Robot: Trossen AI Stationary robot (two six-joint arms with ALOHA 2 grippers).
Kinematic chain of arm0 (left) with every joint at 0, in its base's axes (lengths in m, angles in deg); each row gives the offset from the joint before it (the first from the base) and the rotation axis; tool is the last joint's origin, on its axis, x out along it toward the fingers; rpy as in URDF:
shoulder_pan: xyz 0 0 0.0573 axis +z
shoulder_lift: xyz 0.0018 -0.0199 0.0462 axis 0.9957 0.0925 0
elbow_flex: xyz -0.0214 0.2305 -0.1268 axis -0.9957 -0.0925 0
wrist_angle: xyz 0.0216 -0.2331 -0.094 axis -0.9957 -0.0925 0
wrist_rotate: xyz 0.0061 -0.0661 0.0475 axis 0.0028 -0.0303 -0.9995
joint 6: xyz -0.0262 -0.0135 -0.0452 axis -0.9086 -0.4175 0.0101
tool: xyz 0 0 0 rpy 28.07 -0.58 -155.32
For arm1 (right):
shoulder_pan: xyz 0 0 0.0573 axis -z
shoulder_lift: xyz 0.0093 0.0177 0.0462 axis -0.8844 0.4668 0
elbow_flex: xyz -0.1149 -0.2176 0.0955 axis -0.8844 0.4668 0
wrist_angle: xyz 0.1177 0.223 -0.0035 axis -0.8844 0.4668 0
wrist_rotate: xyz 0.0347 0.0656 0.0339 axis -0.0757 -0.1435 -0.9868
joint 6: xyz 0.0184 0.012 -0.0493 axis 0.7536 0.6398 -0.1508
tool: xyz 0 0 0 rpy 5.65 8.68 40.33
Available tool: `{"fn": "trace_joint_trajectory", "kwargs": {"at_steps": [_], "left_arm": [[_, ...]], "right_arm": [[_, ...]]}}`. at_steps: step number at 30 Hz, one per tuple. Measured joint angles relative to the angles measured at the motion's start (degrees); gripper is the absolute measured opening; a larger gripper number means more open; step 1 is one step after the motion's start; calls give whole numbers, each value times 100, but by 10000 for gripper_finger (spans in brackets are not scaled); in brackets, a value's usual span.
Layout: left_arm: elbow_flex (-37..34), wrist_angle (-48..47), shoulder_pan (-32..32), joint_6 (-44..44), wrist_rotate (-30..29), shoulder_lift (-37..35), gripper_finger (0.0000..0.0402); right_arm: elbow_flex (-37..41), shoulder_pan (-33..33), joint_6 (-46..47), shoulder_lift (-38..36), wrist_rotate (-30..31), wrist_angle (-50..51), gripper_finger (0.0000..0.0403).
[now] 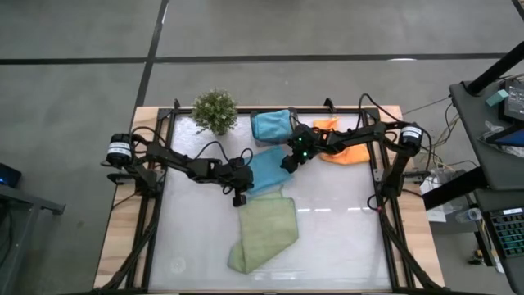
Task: Fold microfiber towels
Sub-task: Fold the blue towel
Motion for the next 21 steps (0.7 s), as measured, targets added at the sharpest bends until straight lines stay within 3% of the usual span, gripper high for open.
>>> {"fn": "trace_joint_trajectory", "kwargs": {"at_steps": [8, 16, 21], "left_arm": [[0, 6, 0, 243, -31, -58, 6], [0, 377, 9, 586, -40, -109, 6], [0, 797, 11, 882, -74, -111, 6]], "right_arm": [[2, 2, -42, -50, -1, 5, 26], [4, 0, -325, -597, 263, 1038, 10], [-188, -2, -748, -1209, 1297, 2861, 9]]}}
